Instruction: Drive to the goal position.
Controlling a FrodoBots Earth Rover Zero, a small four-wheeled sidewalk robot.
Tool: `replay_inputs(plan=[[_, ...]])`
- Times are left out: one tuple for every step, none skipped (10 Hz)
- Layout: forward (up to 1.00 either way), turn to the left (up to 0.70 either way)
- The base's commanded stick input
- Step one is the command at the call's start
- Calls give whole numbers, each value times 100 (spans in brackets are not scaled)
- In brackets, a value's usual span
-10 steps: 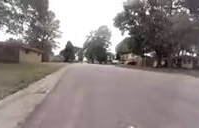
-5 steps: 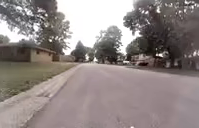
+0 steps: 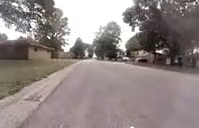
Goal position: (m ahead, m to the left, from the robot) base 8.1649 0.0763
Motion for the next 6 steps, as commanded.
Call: replay_inputs(plan=[[70, 0], [70, 0], [70, 0], [70, 0], [70, 0], [70, 0]])
